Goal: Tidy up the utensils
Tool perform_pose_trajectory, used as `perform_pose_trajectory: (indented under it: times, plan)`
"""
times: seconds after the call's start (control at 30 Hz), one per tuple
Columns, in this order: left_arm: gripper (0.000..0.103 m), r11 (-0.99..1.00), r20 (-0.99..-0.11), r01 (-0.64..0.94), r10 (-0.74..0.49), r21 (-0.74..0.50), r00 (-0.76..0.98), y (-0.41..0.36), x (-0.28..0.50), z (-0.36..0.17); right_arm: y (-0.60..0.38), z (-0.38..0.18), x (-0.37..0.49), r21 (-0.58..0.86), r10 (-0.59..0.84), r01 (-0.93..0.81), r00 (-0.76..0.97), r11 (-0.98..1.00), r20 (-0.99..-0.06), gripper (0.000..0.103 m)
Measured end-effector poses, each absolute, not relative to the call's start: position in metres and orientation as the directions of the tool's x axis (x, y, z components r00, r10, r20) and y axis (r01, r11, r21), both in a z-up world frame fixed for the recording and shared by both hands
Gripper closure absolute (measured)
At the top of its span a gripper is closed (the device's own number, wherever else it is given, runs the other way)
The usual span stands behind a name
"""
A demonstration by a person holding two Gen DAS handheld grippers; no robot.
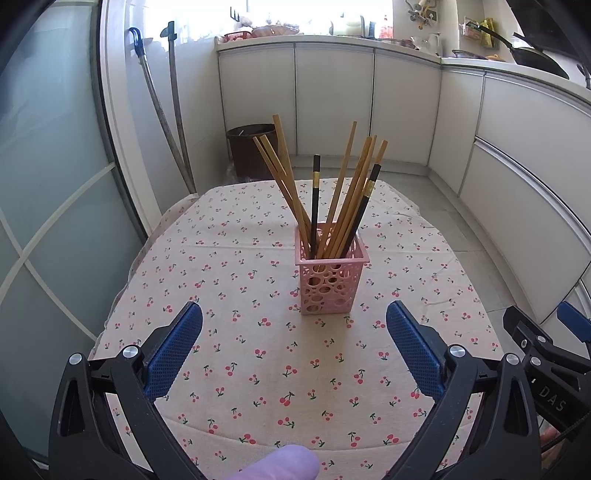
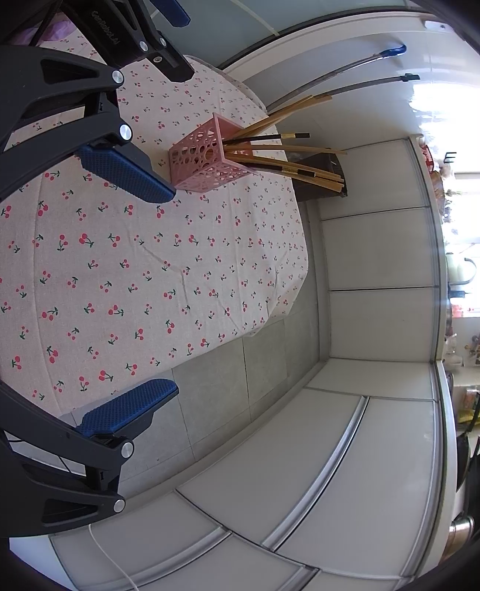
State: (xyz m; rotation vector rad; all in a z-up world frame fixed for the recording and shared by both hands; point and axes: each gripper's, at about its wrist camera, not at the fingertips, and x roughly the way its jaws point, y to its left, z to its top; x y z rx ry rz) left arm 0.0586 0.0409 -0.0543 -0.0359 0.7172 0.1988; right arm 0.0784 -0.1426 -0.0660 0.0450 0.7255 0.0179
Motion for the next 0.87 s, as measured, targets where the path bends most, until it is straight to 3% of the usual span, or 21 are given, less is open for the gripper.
perform_pose_trajectory:
  times: [0.27,0.57,0.73,0.87]
  plan:
    - [0.008,0.982,-0.651,-0.176,0.175,0.064,0.739,0.035,0.058,-0.056,-0.142,-0.068,0.079,0.043,0.035,-0.007,0.743,0.999,-0.669,0.01]
    - [0.02,0.987,-0.64,-0.141,0.16,0.082,0.751,0.029,0.056,-0.055,-0.142,-0.068,0.08,0.038,0.028,-0.004,0.743,0.999,-0.669,0.01]
    - [0.007,0.985,-0.655,-0.155,0.17,0.082,0.736,0.031,0.059,-0.057,-0.143,-0.068,0.08,0.037,0.026,-0.002,0.743,0.999,-0.669,0.01]
    - [0.007,0.982,-0.65,-0.166,0.182,0.086,0.738,0.03,0.058,-0.055,-0.144,-0.069,0.081,0.039,0.023,0.005,0.742,0.999,-0.67,0.01]
